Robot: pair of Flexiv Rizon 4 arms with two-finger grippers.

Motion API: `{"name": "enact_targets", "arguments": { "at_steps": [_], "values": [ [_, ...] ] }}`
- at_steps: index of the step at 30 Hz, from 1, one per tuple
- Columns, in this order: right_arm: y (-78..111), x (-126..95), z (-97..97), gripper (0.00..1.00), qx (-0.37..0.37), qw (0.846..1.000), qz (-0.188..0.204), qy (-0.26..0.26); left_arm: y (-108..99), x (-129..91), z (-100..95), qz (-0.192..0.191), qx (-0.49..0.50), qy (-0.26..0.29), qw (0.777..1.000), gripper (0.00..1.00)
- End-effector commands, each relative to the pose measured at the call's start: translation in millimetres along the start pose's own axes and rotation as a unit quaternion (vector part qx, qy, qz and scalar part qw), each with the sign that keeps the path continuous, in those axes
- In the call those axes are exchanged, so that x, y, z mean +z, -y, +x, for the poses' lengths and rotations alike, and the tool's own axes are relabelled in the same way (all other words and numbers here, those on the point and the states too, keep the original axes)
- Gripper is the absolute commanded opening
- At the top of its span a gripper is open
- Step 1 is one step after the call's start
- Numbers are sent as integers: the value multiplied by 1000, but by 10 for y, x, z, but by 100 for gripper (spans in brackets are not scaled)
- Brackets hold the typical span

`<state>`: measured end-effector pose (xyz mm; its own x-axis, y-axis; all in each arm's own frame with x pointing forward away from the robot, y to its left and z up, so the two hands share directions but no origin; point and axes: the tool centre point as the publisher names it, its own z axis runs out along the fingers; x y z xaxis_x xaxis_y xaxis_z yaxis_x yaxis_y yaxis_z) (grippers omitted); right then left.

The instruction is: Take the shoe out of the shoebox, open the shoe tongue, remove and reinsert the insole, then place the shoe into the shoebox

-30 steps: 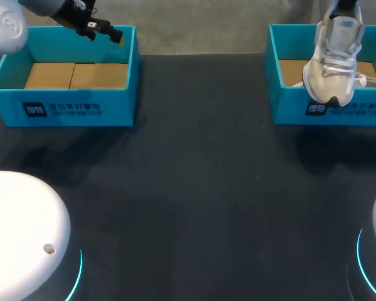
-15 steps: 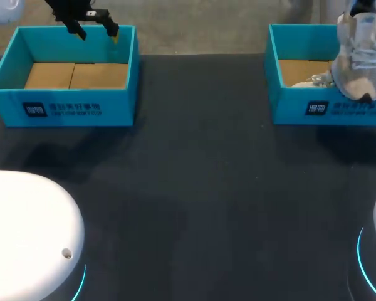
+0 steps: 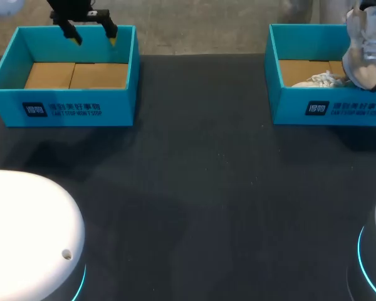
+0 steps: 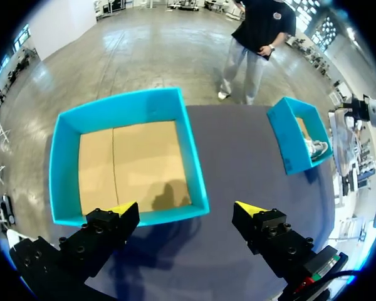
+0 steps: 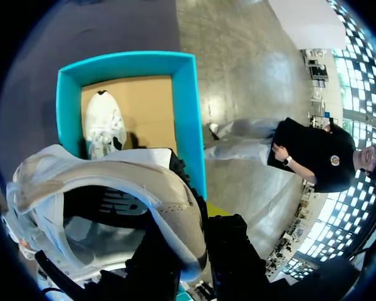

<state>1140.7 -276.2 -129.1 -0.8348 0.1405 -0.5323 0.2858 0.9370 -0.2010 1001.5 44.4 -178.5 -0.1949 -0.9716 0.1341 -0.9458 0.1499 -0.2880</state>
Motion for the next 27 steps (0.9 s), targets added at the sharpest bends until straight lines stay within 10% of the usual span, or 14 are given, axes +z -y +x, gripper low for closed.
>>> {"name": "enact_targets", "arguments": {
  "at_steps": [1, 14, 27],
  "values": [
    [-19, 90, -137, 0, -10, 999, 9, -33, 38, -41, -29, -15, -5, 10, 1000, 100],
    [89, 298, -253, 0, 86, 989, 46, -108, 49, -38, -97, -19, -9, 13, 1000, 100],
    [328, 300, -327, 0, 344, 916, 107, -173, 49, -38, -97, -19, -9, 13, 1000, 100]
  ]
}}
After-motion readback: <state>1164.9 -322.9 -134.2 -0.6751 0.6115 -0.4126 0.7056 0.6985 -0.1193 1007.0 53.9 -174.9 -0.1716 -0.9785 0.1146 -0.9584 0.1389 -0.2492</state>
